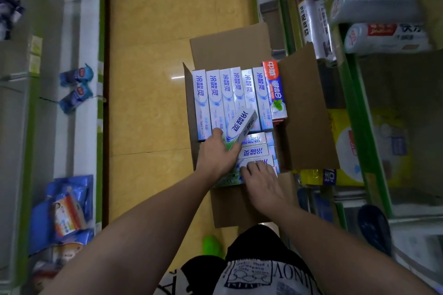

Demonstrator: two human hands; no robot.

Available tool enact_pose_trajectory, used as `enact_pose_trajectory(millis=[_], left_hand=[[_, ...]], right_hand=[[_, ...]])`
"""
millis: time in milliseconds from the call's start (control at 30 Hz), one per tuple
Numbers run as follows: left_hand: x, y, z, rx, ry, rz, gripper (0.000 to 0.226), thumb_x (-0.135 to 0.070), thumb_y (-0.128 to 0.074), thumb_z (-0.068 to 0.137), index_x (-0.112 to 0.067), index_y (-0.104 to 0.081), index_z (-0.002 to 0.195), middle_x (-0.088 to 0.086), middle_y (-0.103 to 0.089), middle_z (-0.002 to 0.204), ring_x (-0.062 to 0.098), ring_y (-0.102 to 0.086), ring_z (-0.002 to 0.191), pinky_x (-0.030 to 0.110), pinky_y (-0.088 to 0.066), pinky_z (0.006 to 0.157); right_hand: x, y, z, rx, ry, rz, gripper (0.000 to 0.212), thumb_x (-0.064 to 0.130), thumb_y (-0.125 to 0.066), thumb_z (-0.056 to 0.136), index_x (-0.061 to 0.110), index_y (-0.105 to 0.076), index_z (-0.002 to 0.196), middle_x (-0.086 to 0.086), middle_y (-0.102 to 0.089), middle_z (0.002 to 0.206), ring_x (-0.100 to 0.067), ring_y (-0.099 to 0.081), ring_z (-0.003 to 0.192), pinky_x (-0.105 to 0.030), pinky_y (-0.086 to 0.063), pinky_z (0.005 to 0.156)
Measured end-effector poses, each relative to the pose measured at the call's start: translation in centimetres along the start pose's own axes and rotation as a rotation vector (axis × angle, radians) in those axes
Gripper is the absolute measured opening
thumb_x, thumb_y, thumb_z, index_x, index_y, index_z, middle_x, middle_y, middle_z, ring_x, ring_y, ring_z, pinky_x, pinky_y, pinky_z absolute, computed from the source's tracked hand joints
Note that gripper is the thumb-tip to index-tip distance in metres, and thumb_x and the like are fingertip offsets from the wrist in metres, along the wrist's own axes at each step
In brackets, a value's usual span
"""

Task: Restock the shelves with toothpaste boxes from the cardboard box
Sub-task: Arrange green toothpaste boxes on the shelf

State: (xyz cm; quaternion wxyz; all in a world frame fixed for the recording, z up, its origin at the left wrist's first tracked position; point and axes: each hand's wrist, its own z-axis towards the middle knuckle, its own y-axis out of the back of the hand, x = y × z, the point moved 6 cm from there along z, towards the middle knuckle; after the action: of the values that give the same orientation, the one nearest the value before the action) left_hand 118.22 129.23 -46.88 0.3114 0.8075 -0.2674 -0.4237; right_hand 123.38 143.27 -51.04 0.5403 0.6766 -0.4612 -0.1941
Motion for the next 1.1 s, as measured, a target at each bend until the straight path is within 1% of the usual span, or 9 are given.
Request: enact_pose_trajectory(millis=[133, 267, 367, 467, 567, 667, 833, 1000, 1100], left_hand=[[0.2, -0.3, -0.4, -0.014, 0.016, -0.016, 0.039, -0.051, -0.063, 0.092, -0.02, -0.043, 0.105, 0.002, -0.068, 0.113, 0.022, -0.066, 0.092, 0.029, -0.049, 0.06], [0.3, -0.3, -0.8, -0.019, 0.016, -0.009, 0.04, -0.052, -0.062, 0.093, -0.021, -0.042, 0.106, 0.002, -0.067, 0.115, 0.016, -0.061, 0.087, 0.022, -0.041, 0.055], [0.0, 0.0, -1.0, -0.022, 0.004, -0.008, 0.04, -0.054, -0.062, 0.093, -0.021, -0.043, 0.106, 0.001, -0.068, 0.116, 0.016, -0.062, 0.087, 0.019, -0.038, 0.053], [-0.5, 0.2, -1.3, -0.02, -0.004, -0.029, 0.041, -0.052, -0.064, 0.092, -0.02, -0.045, 0.106, 0.001, -0.068, 0.116, 0.017, -0.063, 0.09, 0.016, -0.036, 0.053], [-1.2, 0.8, -1.5, -0.028, -0.018, -0.045, 0.039, -0.05, -0.066, 0.091, -0.019, -0.047, 0.105, 0.0, -0.068, 0.112, 0.014, -0.056, 0.081, 0.018, -0.037, 0.053], [-1.8, 1.4, -1.7, -0.026, -0.031, -0.074, 0.037, -0.048, -0.066, 0.091, -0.02, -0.047, 0.104, -0.001, -0.067, 0.109, 0.017, -0.058, 0.083, 0.027, -0.041, 0.06], [-3.6, 2.6, -2.4, -0.011, -0.132, -0.075, 0.039, -0.05, -0.065, 0.091, -0.019, -0.046, 0.105, -0.002, -0.066, 0.107, 0.021, -0.062, 0.09, 0.034, -0.05, 0.066], [-4.8, 5.0, -3.1, 0.004, -0.226, -0.062, 0.036, -0.044, -0.066, 0.091, -0.02, -0.043, 0.103, -0.002, -0.06, 0.095, 0.022, -0.057, 0.082, 0.032, -0.04, 0.06], [-5.1, 7.1, -3.7, 0.007, -0.275, -0.057, 0.037, -0.044, -0.067, 0.089, -0.018, -0.044, 0.103, 0.0, -0.06, 0.092, 0.026, -0.058, 0.083, 0.033, -0.038, 0.065]], right_hand=[[-0.4, -0.3, -0.4, -0.017, 0.012, -0.015, 0.04, 0.008, -0.074, 0.065, 0.013, -0.059, 0.101, -0.01, -0.056, 0.092, -0.029, -0.053, 0.082, -0.04, -0.046, 0.072], [-0.6, -0.4, -0.6, -0.02, -0.031, -0.021, 0.035, 0.008, -0.079, 0.061, 0.013, -0.06, 0.09, -0.011, -0.057, 0.087, -0.029, -0.054, 0.078, -0.04, -0.045, 0.066], [-0.6, -0.6, -0.7, -0.028, -0.061, -0.022, 0.031, 0.008, -0.078, 0.061, 0.012, -0.061, 0.086, -0.011, -0.055, 0.083, -0.029, -0.052, 0.075, -0.039, -0.045, 0.067], [-0.6, -0.7, -0.9, 0.03, -0.106, 0.03, 0.039, 0.01, -0.081, 0.054, 0.013, -0.062, 0.088, -0.011, -0.056, 0.084, -0.029, -0.055, 0.076, -0.039, -0.048, 0.068], [-0.5, -0.1, -1.6, 0.083, -0.133, 0.12, 0.044, 0.014, -0.073, 0.062, 0.014, -0.058, 0.103, -0.011, -0.059, 0.099, -0.032, -0.058, 0.093, -0.039, -0.046, 0.081], [-0.6, 0.6, -2.4, 0.095, -0.168, 0.171, 0.05, 0.017, -0.065, 0.07, 0.015, -0.053, 0.119, -0.009, -0.057, 0.116, -0.03, -0.052, 0.111, -0.037, -0.041, 0.09], [0.0, 3.6, -3.3, 0.085, -0.225, 0.122, 0.037, 0.019, -0.061, 0.071, 0.017, -0.052, 0.106, -0.006, -0.056, 0.11, -0.029, -0.053, 0.107, -0.036, -0.036, 0.081], [1.2, 6.2, -3.6, 0.029, -0.296, 0.084, 0.035, 0.02, -0.061, 0.072, 0.018, -0.051, 0.106, -0.005, -0.057, 0.111, -0.028, -0.052, 0.108, -0.037, -0.036, 0.083], [2.0, 8.0, -3.8, -0.032, -0.367, 0.113, 0.038, 0.023, -0.062, 0.072, 0.016, -0.051, 0.108, -0.006, -0.056, 0.112, -0.03, -0.052, 0.11, -0.038, -0.038, 0.087]])
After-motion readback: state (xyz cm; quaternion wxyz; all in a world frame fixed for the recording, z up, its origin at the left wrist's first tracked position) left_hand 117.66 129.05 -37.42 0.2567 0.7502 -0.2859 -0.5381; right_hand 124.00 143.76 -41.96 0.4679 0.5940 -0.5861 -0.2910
